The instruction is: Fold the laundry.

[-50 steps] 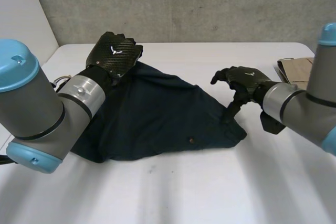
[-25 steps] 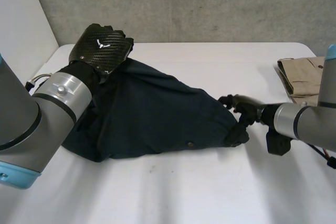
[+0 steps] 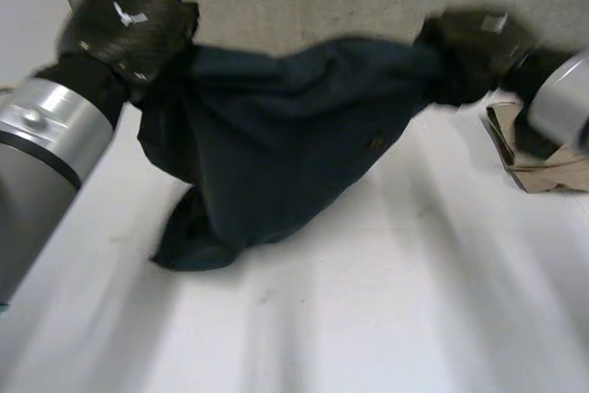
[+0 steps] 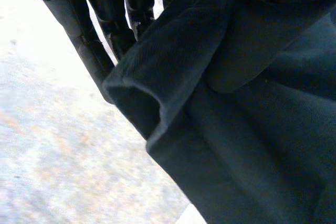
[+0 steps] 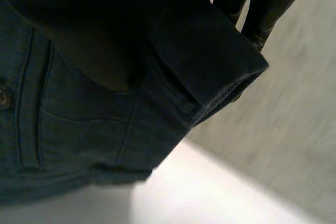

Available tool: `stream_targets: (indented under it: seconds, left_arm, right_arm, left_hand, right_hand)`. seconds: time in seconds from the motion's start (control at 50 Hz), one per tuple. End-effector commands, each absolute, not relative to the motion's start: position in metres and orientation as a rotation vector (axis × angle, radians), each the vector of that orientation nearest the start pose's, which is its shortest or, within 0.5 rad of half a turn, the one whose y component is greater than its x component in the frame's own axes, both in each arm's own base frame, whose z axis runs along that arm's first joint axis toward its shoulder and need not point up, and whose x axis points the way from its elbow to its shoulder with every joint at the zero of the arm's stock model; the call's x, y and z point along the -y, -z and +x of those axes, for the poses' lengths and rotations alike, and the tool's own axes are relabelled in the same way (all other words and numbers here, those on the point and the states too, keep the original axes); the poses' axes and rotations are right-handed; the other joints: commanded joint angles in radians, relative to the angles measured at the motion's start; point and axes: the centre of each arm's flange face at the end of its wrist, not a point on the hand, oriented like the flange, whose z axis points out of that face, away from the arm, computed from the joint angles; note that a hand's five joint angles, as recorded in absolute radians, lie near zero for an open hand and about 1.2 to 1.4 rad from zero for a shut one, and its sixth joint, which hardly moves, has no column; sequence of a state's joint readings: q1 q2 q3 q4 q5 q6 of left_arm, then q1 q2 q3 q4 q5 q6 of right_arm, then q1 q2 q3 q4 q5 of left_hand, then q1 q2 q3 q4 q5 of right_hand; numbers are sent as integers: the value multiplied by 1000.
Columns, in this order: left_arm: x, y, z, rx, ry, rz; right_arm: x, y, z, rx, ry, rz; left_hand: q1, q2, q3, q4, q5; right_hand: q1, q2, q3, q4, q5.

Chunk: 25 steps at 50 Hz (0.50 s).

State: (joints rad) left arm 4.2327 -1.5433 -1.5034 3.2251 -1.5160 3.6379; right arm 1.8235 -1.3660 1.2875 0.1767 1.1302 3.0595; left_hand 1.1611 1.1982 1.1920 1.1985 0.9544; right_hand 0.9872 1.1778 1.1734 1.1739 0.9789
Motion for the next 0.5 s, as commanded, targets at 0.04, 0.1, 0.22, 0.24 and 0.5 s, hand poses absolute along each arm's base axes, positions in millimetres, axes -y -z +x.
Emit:
stream_targets:
  seconds: [0.04, 0.1, 0.22, 0.24, 0.5]
  left_arm:
    - [199, -377, -249, -1758, 2428, 924]
    - [202, -369, -246, -1829, 2376, 924]
    - [229, -329, -248, -2008, 2234, 929]
    - [234, -319, -249, -2038, 2202, 943]
    - [349, -297, -297, -1627, 2407, 843]
  right_arm:
    - [235, -390, 235, -1889, 1956, -1090]
    - [232, -385, 237, -1915, 1926, -1185]
    - [249, -341, 256, -2034, 1758, -1265]
    - [253, -337, 256, -2055, 1750, -1264]
    - [347, -318, 305, -1883, 2239, -1046]
  left_hand:
    - [235, 198, 204, 198, 267]
    - [235, 198, 204, 198, 267]
    - [235, 198, 204, 198, 267]
    - [235, 198, 204, 198, 267]
    - [235, 198, 204, 198, 267]
  right_hand:
    - [409, 218, 223, 222, 243]
    - [409, 218, 223, 222, 243]
    - [409, 218, 223, 222, 243]
    - [409, 218, 223, 222, 243]
    - [409, 218, 223, 222, 243]
